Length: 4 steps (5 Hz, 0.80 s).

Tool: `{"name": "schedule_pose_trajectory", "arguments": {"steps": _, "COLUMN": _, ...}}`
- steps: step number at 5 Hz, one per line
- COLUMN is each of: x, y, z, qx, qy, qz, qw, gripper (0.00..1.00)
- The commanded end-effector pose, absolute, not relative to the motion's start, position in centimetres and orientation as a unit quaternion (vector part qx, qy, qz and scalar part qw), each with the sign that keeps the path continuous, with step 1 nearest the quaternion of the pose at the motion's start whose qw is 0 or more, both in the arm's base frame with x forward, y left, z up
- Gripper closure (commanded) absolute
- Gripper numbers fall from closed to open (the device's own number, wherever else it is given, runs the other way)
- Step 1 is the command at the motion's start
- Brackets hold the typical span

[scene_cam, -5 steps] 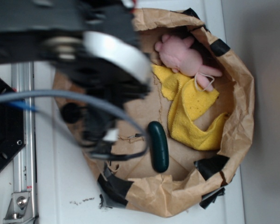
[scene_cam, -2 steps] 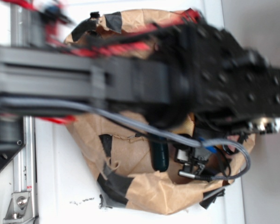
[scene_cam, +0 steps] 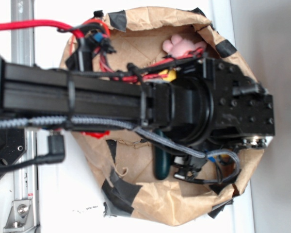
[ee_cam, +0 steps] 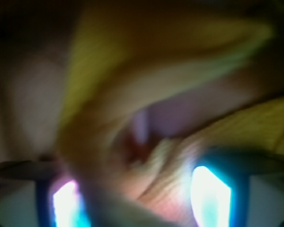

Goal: Grab the yellow cloth.

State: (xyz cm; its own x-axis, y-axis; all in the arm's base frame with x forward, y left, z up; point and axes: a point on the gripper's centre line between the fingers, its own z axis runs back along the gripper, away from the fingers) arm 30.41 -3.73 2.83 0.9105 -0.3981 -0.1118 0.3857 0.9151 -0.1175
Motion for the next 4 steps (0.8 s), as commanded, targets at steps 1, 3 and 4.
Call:
{"name": "schedule_pose_trajectory", "arguments": {"steps": 1, "x": 29.4, "y": -2.2, "z": 5.1, "qx": -0.024, "qy": 0.016, "qz": -0.189, "qw": 0.982, "gripper": 1.00}}
{"name": "schedule_pose_trajectory", "arguments": {"steps": 3, "x": 27.5, "y": -1.0, "z": 9.8, "qx": -0.013, "qy": -0.022, "qz": -0.172, "qw": 0.985, "gripper": 1.00}}
{"name": "schedule_pose_trajectory", "arguments": {"steps": 4, "x": 25.3, "y": -0.2, "z": 14.6, "qx": -0.001, "qy": -0.062, "qz": -0.121, "qw": 0.991, "gripper": 1.00}}
